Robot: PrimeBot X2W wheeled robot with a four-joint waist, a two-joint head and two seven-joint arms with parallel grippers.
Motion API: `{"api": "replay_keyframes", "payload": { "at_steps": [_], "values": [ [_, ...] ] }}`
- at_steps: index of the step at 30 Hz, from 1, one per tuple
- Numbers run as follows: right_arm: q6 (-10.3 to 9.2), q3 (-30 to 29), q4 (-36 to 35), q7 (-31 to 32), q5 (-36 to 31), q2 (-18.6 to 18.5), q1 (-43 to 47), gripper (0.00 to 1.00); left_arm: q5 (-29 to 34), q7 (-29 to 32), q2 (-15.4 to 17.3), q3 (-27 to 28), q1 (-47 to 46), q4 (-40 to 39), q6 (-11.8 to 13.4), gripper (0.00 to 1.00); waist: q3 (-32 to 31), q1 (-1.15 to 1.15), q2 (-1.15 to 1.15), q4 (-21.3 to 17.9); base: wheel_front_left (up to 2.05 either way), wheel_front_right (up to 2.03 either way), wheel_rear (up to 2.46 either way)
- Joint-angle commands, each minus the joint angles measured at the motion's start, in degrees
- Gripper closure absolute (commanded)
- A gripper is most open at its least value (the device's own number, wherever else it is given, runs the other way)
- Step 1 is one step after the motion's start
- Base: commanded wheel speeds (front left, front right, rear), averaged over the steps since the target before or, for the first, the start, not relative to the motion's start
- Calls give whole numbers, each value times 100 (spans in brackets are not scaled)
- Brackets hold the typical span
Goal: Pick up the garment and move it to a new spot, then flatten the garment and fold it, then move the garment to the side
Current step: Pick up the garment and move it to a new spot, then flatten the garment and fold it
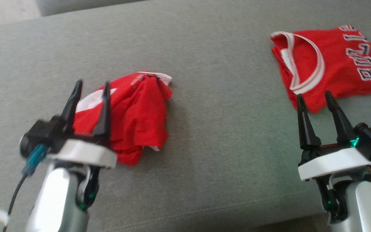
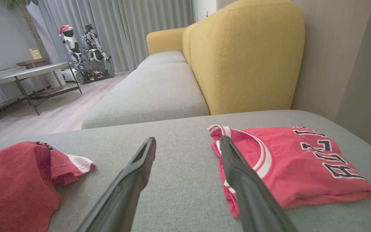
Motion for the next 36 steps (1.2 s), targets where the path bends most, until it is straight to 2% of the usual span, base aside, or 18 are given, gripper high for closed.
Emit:
{"api": "replay_keyframes", "payload": {
  "at_steps": [1,6,13,36],
  "values": [
    [-5,96,-215,23,-53,-15,-112,0,-32,-66,171,265,66,-285,79,0,-176,0,0,219,0,0,0],
    [-5,40,-248,94,-84,-15,-45,0,-44,68,358,502,501,-650,304,0,-347,0,0,480,0,0,0],
    [-5,34,-246,154,-121,-15,41,0,-120,276,523,712,1037,-1066,471,0,-520,0,0,707,0,0,0],
    [-5,63,-252,355,-121,-15,473,0,-96,587,620,629,1897,-1523,707,0,-1034,0,0,649,0,0,0]
  ]
}}
